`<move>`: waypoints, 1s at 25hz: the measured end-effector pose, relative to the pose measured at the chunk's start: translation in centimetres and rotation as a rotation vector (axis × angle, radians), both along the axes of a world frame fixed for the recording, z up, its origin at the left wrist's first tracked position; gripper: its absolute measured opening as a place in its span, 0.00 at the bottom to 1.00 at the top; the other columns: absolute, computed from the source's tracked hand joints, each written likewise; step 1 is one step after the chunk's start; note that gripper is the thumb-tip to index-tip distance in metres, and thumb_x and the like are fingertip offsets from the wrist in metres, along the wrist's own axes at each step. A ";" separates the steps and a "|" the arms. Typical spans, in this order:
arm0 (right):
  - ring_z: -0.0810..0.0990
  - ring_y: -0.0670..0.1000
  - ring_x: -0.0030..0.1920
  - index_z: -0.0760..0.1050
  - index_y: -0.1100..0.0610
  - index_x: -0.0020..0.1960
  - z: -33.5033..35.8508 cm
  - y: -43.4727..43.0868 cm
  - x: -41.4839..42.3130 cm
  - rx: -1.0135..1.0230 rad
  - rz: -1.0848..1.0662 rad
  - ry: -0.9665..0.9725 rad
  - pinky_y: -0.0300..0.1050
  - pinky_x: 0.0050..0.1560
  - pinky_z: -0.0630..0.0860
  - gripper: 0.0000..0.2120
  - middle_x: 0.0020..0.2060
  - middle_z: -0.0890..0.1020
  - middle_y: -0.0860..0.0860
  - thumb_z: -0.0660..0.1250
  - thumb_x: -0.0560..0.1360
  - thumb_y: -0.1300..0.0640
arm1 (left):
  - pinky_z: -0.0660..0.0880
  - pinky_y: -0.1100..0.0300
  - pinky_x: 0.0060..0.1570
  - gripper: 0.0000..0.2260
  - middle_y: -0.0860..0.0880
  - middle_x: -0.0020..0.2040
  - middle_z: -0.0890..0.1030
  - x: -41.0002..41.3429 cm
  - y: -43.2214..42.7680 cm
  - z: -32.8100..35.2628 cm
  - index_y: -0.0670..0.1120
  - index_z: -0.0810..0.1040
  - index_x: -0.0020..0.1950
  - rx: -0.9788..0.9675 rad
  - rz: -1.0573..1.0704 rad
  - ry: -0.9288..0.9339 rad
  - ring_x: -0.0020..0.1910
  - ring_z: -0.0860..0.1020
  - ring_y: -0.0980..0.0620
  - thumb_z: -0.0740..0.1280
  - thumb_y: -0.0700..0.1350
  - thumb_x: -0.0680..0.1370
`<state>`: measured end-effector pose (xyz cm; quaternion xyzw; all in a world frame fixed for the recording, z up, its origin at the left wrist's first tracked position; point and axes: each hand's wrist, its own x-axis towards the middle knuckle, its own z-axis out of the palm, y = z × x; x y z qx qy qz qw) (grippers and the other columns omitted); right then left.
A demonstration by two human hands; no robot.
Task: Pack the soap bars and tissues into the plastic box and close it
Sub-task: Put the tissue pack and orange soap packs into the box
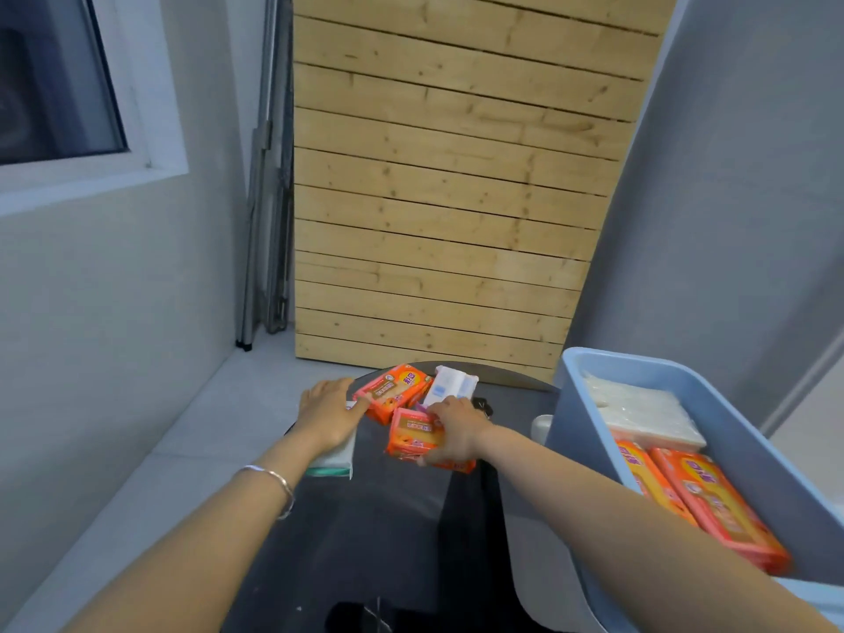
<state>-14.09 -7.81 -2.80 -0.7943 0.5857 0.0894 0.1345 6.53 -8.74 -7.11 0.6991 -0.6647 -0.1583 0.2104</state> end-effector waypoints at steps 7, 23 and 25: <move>0.76 0.55 0.59 0.69 0.57 0.64 1.0 -0.7 0.4 0.023 0.097 0.130 0.47 0.55 0.74 0.31 0.61 0.76 0.55 0.74 0.66 0.44 | 0.69 0.52 0.56 0.21 0.44 0.56 0.81 -1.1 -3.8 -1.2 0.48 0.77 0.56 0.065 -0.021 -0.057 0.56 0.75 0.43 0.51 0.58 0.79; 0.82 0.46 0.44 0.77 0.56 0.57 16.1 2.5 -11.2 -0.086 -0.224 -0.791 0.37 0.43 0.77 0.20 0.46 0.82 0.50 0.74 0.69 0.50 | 0.77 0.54 0.42 0.30 0.47 0.48 0.80 -8.9 0.9 7.0 0.44 0.68 0.55 -0.113 0.146 0.663 0.43 0.79 0.49 0.75 0.58 0.63; 0.83 0.42 0.38 0.77 0.52 0.51 17.2 4.1 -13.8 -0.140 -0.224 -0.800 0.32 0.35 0.76 0.14 0.42 0.82 0.47 0.74 0.69 0.49 | 0.76 0.60 0.39 0.32 0.52 0.49 0.77 -11.0 2.5 10.0 0.49 0.65 0.58 -0.093 0.042 0.825 0.44 0.77 0.57 0.78 0.54 0.63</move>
